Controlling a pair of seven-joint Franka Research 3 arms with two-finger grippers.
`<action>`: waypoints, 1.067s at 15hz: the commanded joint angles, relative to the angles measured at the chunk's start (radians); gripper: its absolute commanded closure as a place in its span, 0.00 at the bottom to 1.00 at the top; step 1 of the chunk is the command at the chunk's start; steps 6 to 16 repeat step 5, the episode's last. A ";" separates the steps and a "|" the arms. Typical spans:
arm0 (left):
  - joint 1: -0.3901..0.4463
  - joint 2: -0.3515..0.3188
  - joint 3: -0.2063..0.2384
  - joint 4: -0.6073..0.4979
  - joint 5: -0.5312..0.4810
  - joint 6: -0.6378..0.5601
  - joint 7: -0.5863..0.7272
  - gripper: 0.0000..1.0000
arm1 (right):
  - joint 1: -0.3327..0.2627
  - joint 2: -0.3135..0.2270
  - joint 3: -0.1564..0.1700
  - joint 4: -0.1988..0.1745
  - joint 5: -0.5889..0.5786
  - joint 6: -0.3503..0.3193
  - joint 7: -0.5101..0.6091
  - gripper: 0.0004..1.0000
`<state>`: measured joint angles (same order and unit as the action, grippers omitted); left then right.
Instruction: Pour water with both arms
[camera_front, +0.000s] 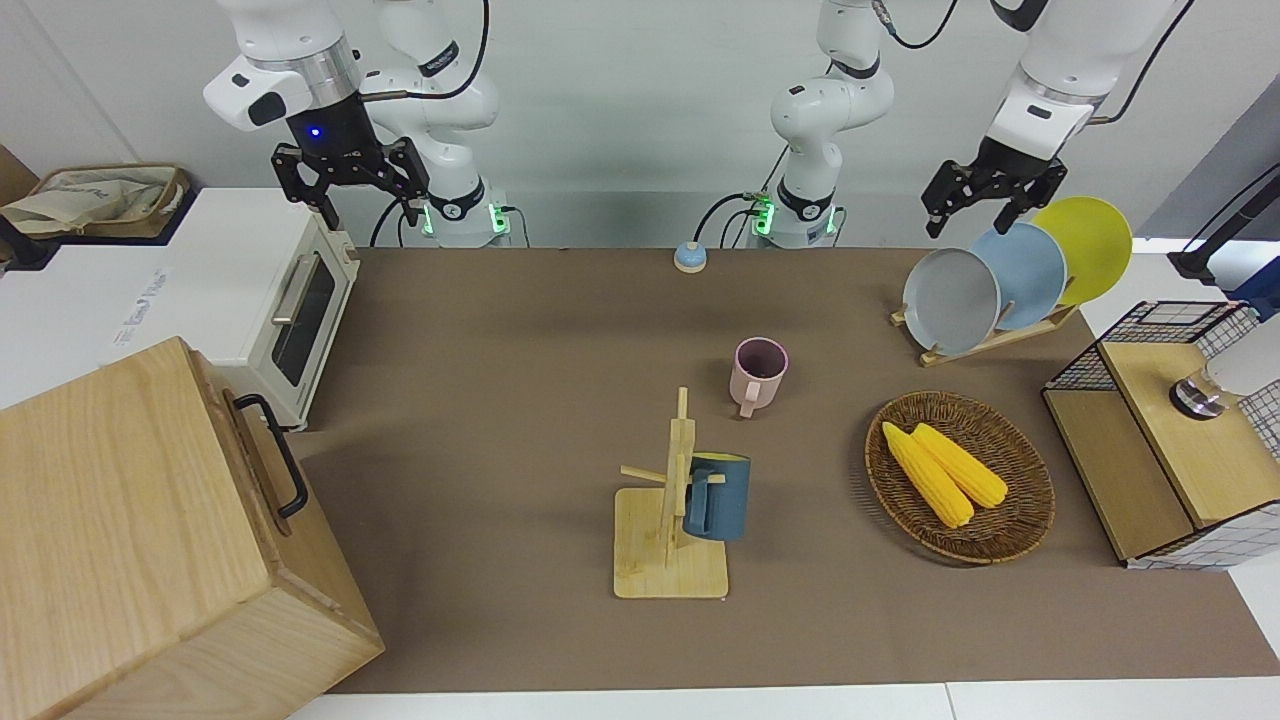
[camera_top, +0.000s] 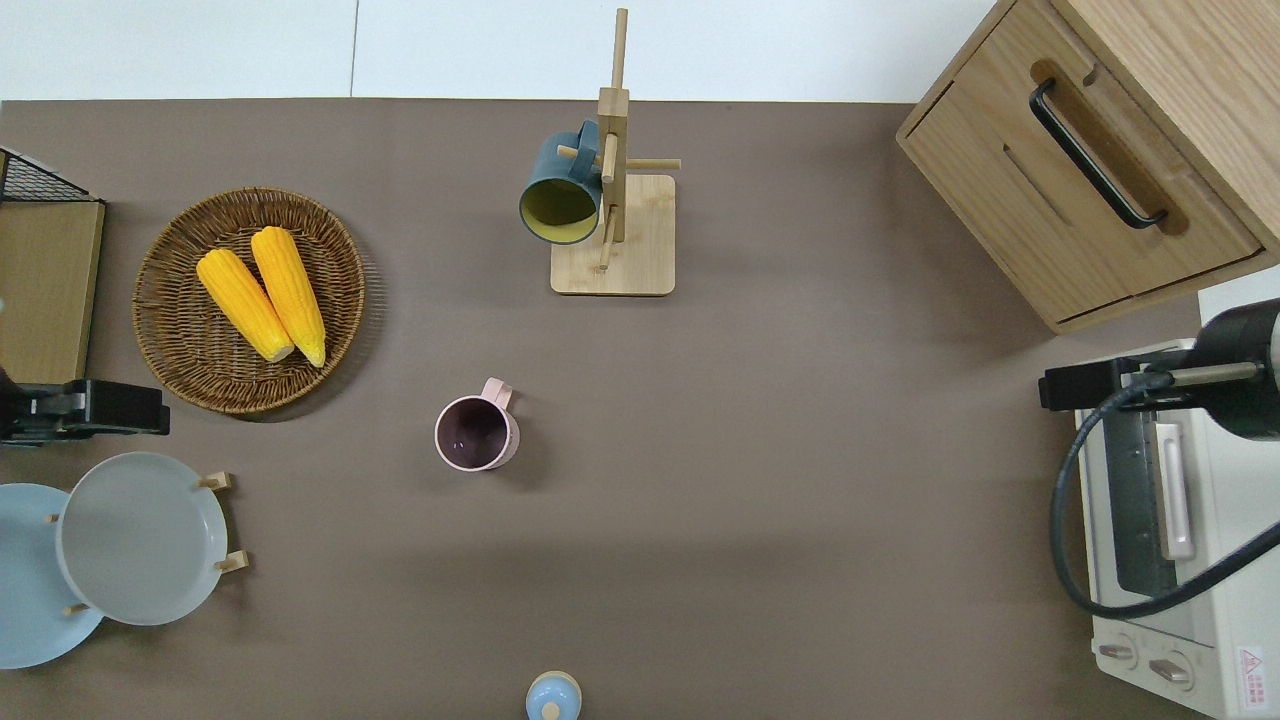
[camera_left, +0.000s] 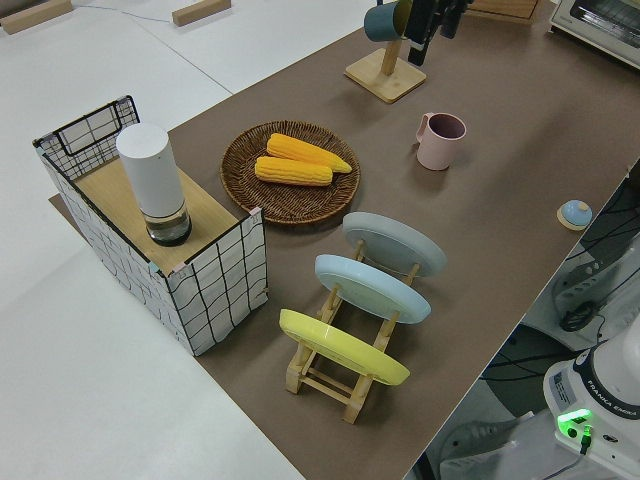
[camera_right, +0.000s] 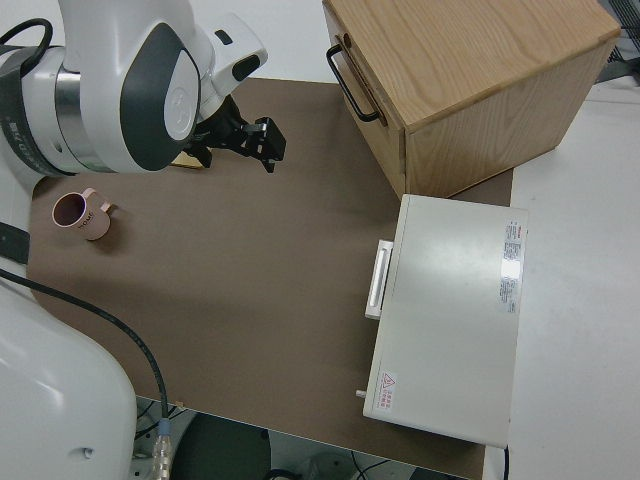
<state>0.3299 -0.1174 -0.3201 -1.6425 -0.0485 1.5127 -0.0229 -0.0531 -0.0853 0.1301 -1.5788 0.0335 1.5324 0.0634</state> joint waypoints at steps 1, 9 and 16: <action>-0.020 -0.025 -0.016 -0.005 -0.017 -0.032 0.021 0.00 | -0.004 -0.016 -0.001 -0.012 0.017 -0.002 -0.008 0.01; -0.018 -0.027 -0.022 0.004 -0.014 -0.035 0.023 0.00 | -0.004 -0.016 -0.001 -0.012 0.019 -0.002 -0.008 0.01; -0.018 -0.027 -0.022 0.004 -0.014 -0.035 0.023 0.00 | -0.004 -0.016 -0.001 -0.012 0.019 -0.002 -0.008 0.01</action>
